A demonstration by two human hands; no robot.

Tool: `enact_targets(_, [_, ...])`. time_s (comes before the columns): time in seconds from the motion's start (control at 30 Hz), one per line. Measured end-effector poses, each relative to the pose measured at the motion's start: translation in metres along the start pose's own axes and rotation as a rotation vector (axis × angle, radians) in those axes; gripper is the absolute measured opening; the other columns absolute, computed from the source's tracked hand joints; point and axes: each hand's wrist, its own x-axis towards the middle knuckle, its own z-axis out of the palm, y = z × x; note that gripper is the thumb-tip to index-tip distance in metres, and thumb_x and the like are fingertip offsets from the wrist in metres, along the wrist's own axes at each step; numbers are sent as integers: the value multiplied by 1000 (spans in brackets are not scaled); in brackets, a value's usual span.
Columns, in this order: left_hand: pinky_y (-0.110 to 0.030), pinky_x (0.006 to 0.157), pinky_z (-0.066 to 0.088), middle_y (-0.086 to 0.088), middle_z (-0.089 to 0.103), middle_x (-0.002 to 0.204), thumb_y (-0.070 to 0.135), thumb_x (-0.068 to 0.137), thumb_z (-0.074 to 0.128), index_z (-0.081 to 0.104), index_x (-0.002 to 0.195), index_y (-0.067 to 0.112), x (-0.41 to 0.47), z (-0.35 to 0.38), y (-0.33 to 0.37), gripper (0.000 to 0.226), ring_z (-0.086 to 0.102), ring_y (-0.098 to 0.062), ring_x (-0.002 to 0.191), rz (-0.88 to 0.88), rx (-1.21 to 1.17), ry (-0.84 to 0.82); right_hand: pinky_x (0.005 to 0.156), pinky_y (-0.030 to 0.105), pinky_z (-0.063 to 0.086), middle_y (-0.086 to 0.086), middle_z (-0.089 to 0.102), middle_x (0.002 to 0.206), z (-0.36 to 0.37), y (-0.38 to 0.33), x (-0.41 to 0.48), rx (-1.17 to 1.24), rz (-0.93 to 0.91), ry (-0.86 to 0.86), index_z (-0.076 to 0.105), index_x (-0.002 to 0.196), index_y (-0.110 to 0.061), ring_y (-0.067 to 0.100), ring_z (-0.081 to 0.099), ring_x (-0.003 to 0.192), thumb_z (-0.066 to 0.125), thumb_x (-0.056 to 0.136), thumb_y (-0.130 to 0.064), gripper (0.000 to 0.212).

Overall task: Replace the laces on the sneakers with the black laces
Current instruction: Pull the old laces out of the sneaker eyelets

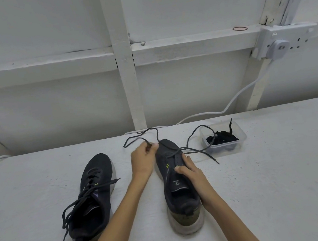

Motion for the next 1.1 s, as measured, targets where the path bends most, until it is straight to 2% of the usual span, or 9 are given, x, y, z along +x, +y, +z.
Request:
enact_targets(0.07, [-10, 61, 39, 7, 60, 70, 22, 92, 65, 63, 82, 10, 9, -11, 7, 16, 55, -7, 67, 8, -24, 101, 115, 44, 34, -11, 30, 158, -1, -3, -2, -3, 3, 9, 36, 149, -39, 15, 37, 141, 72, 63, -58, 95])
enact_targets(0.17, [-5, 59, 40, 9, 61, 68, 27, 88, 70, 64, 79, 9, 11, -16, 8, 21, 55, 0, 65, 8, -32, 115, 116, 43, 34, -12, 27, 158, -1, -5, -5, 5, 1, 2, 32, 151, -35, 15, 36, 141, 70, 61, -58, 100])
enact_targets(0.3, [-7, 64, 45, 3, 67, 75, 28, 78, 79, 72, 83, 11, -8, 4, -10, 19, 57, -5, 68, -41, -70, -19, 114, 42, 37, -12, 34, 155, 1, -7, -5, 31, 0, 13, 36, 149, -35, 12, 42, 137, 72, 65, -54, 93])
enact_targets(0.43, [-13, 66, 46, -1, 70, 79, 23, 82, 76, 70, 82, 9, -13, 12, -16, 16, 62, -12, 74, 4, -2, -3, 115, 43, 36, -10, 32, 157, 2, -8, -6, 18, -1, 12, 35, 149, -36, 13, 39, 139, 71, 65, -55, 94])
enact_targets(0.63, [-3, 62, 40, 8, 63, 75, 23, 88, 71, 66, 84, 8, 8, -15, 9, 16, 54, -1, 67, 21, -125, 294, 117, 40, 32, -13, 20, 160, 0, -14, -11, 5, -7, -9, 31, 151, -34, 12, 31, 143, 67, 64, -54, 97])
enact_targets(0.8, [-8, 64, 42, 5, 65, 76, 36, 82, 76, 67, 84, 12, 0, -2, -3, 26, 56, -3, 69, -66, -94, 78, 117, 41, 32, -14, 24, 159, 2, -14, -10, 5, -11, 0, 34, 150, -34, 10, 33, 142, 68, 63, -55, 96])
enact_targets(0.93, [-10, 65, 45, 1, 68, 77, 30, 81, 77, 69, 82, 11, -13, 15, -17, 21, 59, -9, 71, -40, -17, -51, 115, 38, 34, -16, 29, 156, 3, -15, -10, 20, -15, 14, 38, 148, -33, 8, 37, 139, 67, 69, -48, 85])
enact_targets(1.0, [-10, 64, 42, 3, 66, 77, 26, 84, 74, 68, 83, 10, -6, 9, -10, 17, 58, -8, 71, -13, -3, 1, 117, 40, 32, -15, 30, 156, 3, -14, -10, 10, -12, 7, 38, 148, -35, 9, 35, 141, 68, 68, -51, 87])
enact_targets(1.1, [-14, 59, 38, 7, 58, 69, 28, 88, 70, 64, 82, 10, 13, -12, 6, 20, 51, -4, 62, -21, -110, 230, 117, 42, 31, -15, 26, 159, 2, -13, -11, 7, -6, 6, 37, 148, -38, 10, 32, 143, 69, 64, -55, 92])
